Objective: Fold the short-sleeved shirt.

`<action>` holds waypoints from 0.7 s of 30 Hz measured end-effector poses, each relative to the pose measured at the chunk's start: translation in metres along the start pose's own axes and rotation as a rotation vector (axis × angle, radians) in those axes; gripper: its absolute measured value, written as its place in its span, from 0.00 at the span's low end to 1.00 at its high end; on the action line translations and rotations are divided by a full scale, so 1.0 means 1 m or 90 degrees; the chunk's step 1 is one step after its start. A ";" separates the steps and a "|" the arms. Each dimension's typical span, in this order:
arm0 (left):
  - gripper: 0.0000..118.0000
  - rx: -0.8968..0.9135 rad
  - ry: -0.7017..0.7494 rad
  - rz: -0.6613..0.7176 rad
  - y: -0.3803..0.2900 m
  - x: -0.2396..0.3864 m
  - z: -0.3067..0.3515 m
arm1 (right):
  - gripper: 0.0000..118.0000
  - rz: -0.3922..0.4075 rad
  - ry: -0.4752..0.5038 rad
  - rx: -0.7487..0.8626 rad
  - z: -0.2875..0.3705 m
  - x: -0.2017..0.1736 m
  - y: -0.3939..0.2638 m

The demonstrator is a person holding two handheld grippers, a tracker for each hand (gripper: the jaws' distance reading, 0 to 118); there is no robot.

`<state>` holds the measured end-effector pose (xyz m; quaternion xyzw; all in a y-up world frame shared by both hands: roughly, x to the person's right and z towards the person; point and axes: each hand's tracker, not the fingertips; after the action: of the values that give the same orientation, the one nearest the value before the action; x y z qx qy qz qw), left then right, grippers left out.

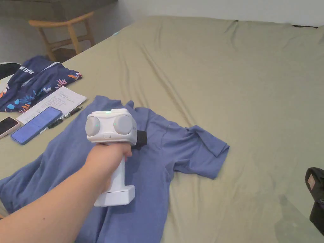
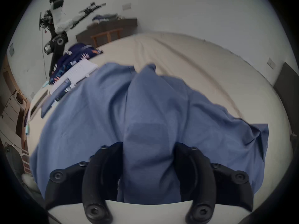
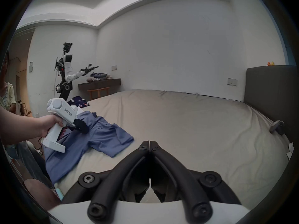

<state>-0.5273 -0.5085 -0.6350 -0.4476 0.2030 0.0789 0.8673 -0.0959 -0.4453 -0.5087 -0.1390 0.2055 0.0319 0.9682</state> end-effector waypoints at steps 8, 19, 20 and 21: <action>0.01 0.102 -0.008 0.019 -0.004 0.002 0.035 | 0.00 -0.011 -0.017 -0.002 0.018 0.013 -0.001; 0.01 0.316 -0.131 -0.076 0.029 0.054 0.222 | 0.00 -0.049 -0.024 0.076 0.058 0.024 0.046; 0.01 0.336 -0.155 -0.086 0.032 0.067 0.243 | 0.00 -0.045 -0.031 0.086 0.069 0.027 0.051; 0.01 0.349 -0.180 -0.096 0.034 0.079 0.261 | 0.00 -0.040 -0.038 0.093 0.078 0.030 0.053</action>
<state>-0.3931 -0.2809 -0.5588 -0.1956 0.0605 0.0179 0.9787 -0.0443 -0.3720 -0.4661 -0.0730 0.1742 -0.0093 0.9820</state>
